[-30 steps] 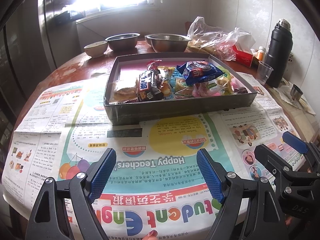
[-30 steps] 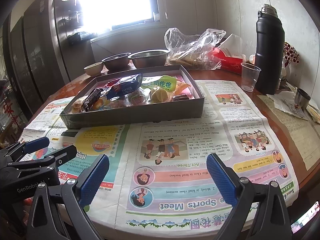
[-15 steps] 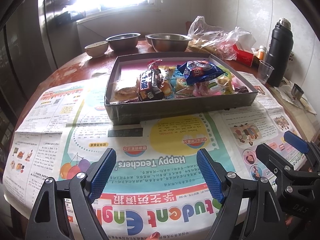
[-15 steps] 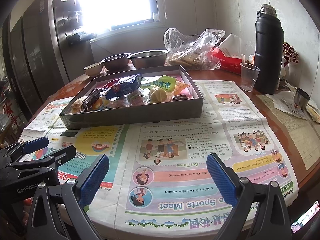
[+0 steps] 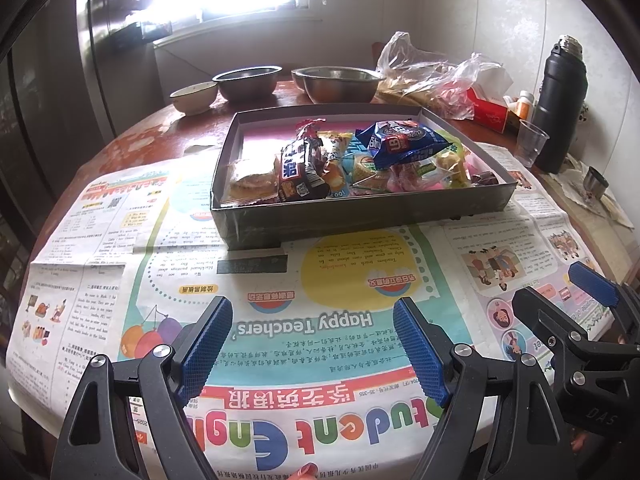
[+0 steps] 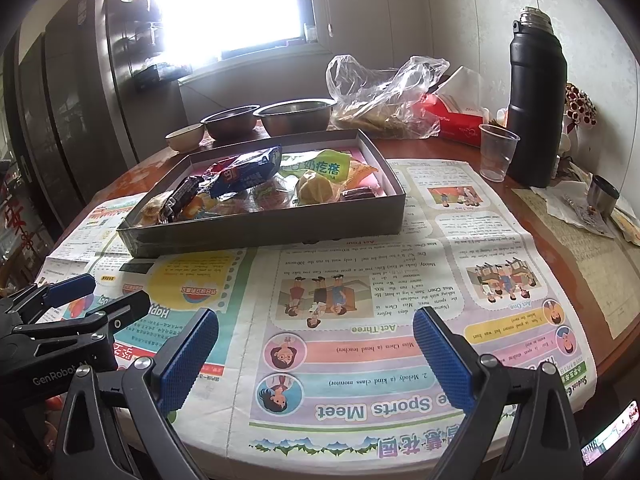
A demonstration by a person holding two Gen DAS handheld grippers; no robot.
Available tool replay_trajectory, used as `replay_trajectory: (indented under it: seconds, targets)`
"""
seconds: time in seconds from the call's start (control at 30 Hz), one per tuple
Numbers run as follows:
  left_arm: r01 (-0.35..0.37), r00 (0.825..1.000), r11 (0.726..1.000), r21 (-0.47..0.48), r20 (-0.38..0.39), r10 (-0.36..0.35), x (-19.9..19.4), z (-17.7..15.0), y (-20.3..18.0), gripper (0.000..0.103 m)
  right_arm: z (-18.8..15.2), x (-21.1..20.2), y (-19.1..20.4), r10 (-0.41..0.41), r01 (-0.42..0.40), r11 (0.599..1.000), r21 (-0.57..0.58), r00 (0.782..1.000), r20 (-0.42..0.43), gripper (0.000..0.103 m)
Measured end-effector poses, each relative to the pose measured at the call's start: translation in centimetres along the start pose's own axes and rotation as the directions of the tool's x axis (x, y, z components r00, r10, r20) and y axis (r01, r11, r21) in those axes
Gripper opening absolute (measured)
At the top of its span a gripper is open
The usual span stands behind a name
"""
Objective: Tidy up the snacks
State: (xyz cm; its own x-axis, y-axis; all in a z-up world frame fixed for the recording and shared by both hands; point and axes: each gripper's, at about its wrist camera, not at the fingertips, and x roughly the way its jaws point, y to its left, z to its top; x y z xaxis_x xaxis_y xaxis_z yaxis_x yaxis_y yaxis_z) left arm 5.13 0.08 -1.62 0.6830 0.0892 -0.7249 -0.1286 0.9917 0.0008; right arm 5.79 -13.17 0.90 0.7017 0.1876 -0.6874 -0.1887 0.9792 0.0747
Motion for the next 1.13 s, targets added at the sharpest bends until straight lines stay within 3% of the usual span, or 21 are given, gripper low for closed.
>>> replay_trajectory:
  seconds: [0.9, 1.13]
  targets:
    - [0.003, 1.0, 1.0, 0.002, -0.017, -0.003, 0.5, -0.1, -0.2, 0.084, -0.2, 0.2, 0.1, -0.002, 0.002, 1.0, 0.002, 1.0, -0.006, 0.099]
    - [0.008, 1.0, 0.999, -0.045, -0.008, -0.009, 1.0, 0.5, 1.1, 0.084, -0.2, 0.5, 0.0, 0.001, -0.001, 1.0, 0.01, 1.0, -0.01, 0.099]
